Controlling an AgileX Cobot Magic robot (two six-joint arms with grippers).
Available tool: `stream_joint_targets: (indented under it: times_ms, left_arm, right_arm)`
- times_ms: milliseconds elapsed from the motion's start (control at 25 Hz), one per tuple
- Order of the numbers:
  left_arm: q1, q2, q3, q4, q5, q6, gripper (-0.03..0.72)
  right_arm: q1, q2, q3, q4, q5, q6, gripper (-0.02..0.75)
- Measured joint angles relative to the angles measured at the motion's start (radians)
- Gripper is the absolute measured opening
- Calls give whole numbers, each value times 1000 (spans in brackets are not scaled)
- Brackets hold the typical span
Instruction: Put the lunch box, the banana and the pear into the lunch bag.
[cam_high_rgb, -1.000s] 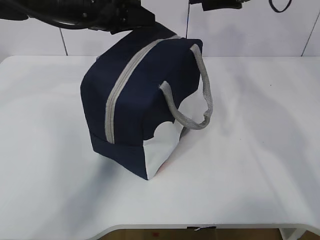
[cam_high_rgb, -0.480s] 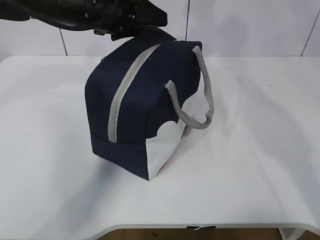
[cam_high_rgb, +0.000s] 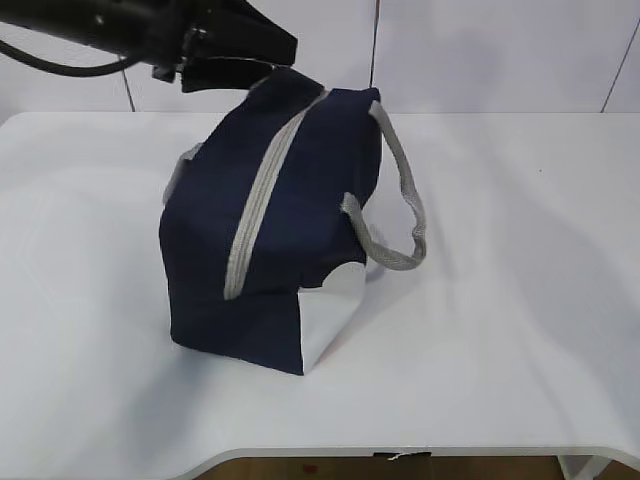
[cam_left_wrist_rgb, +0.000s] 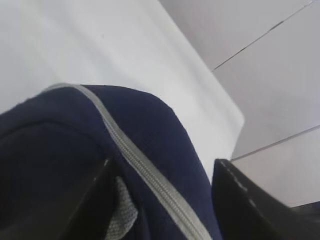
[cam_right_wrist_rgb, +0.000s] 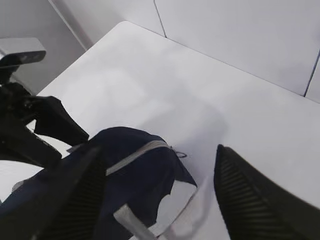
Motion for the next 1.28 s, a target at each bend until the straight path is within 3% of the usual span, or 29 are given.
stream_joint_targets:
  times_ms: [280,560,960,1080,1280]
  left_arm:
    - [71,-163,0,222,25,-85,459]
    - [73,-250,0,444,95,-204,456]
    - [73,-416,0,877,210,-546,438]
    - [73,-481,0,969,218,-638,429]
    - [73,-597,0,1025,221,-689,426]
  right_arm:
    - [0,-105,110,-5,2,10,537]
    - [0,-197,215,-25,2,35,537]
    - [4,-439,423,-239,8,149,537]
    - [4,-508,503,-308,8,196,537]
    - [4,-605,659,-377,8,254,538]
